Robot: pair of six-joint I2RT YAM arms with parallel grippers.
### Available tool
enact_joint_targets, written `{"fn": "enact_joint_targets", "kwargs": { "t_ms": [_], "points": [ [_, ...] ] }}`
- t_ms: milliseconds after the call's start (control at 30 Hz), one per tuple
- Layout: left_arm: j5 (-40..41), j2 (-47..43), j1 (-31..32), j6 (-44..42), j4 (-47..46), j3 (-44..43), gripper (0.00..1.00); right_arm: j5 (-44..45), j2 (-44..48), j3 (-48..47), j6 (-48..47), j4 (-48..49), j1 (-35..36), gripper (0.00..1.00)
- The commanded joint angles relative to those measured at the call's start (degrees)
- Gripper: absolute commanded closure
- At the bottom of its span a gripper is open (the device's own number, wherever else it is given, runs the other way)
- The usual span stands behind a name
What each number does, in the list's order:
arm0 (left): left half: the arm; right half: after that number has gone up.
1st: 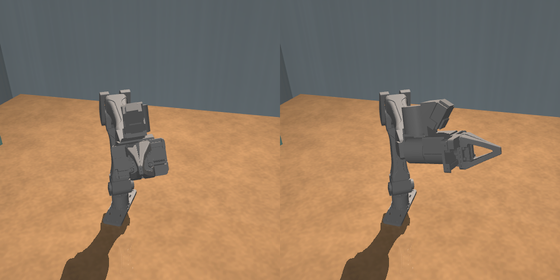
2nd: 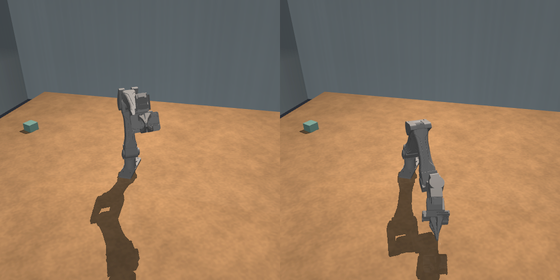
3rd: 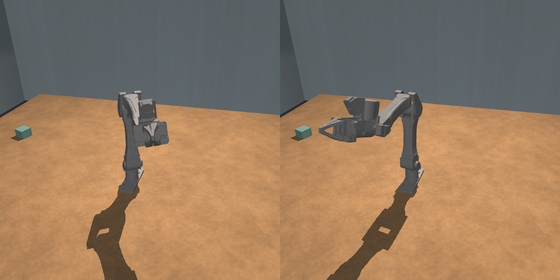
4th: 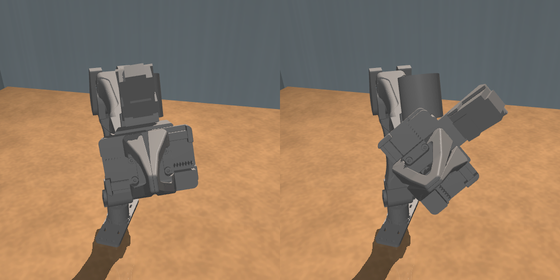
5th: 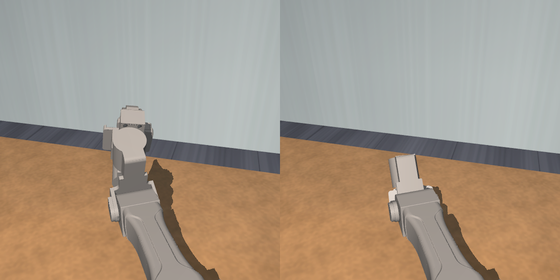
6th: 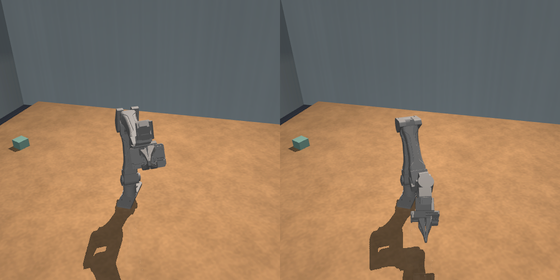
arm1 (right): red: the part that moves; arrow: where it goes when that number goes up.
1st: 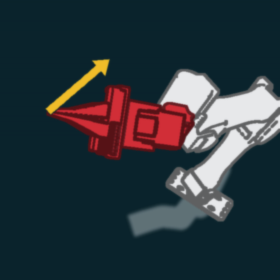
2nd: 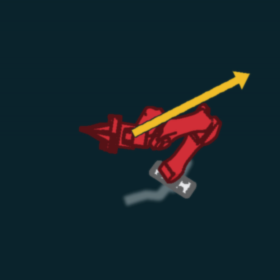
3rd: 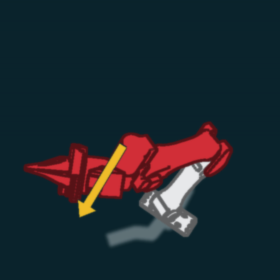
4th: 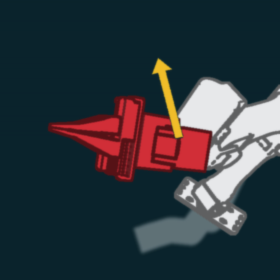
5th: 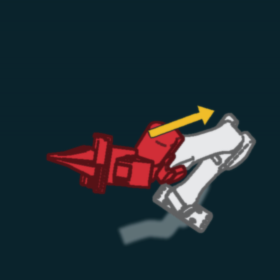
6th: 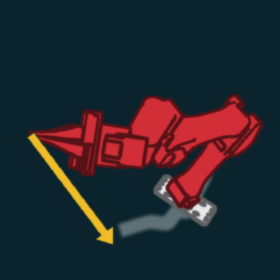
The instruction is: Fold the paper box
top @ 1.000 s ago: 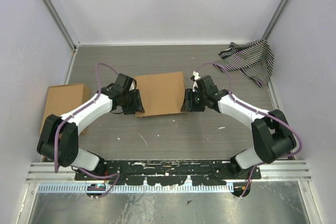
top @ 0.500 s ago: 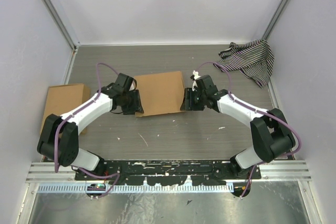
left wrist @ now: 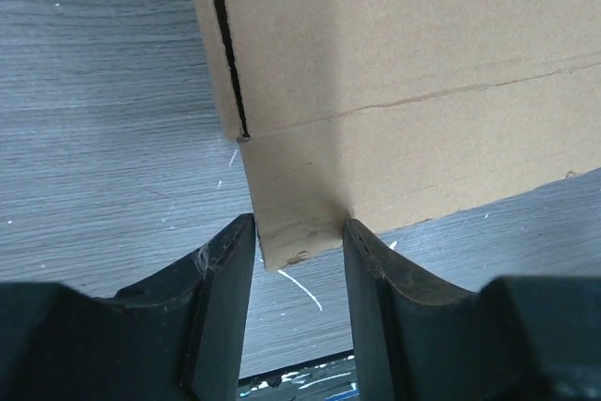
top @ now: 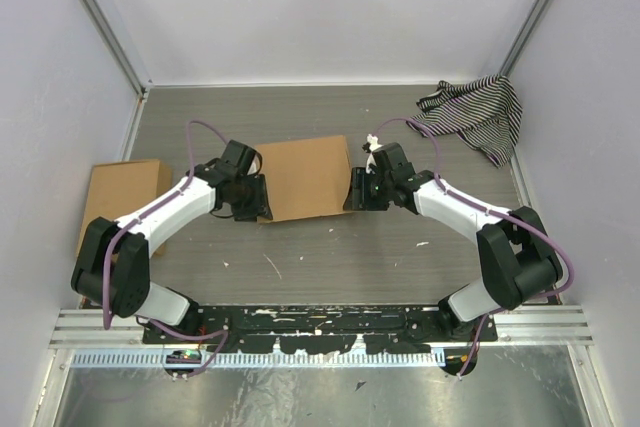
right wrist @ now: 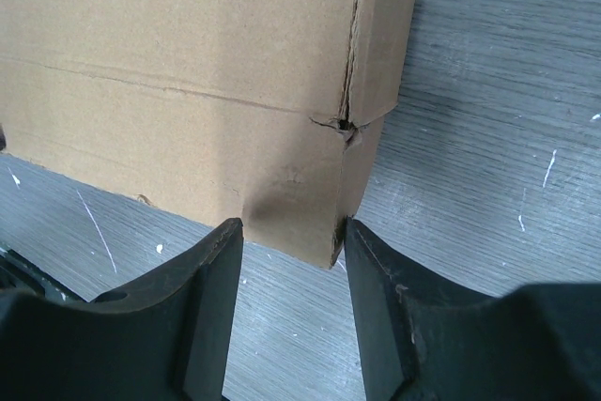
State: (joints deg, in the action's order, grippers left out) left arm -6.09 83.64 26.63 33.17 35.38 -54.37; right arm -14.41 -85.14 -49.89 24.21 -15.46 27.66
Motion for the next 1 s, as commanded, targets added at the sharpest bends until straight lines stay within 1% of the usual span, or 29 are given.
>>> {"fn": "enact_joint_targets", "kwargs": {
  "t_ms": [0,233,700,967],
  "points": [
    [-1.56,-0.03,1.05,0.04,0.49,-2.33,0.52,-0.27,0.68,-1.28,0.69,2.2,0.38,0.47],
    [0.32,-0.12,2.1,-0.46,2.82,-3.5,0.52,-0.09,0.26,-1.35,0.78,2.34,0.47,0.46],
    [6.52,1.64,3.88,-1.84,6.77,-4.73,0.53,0.96,0.13,-1.7,0.75,2.02,0.8,0.46],
    [7.62,2.81,4.16,-1.88,6.26,-4.95,0.54,0.99,-0.27,-1.83,0.84,2.74,1.03,0.46]
  ]
}}
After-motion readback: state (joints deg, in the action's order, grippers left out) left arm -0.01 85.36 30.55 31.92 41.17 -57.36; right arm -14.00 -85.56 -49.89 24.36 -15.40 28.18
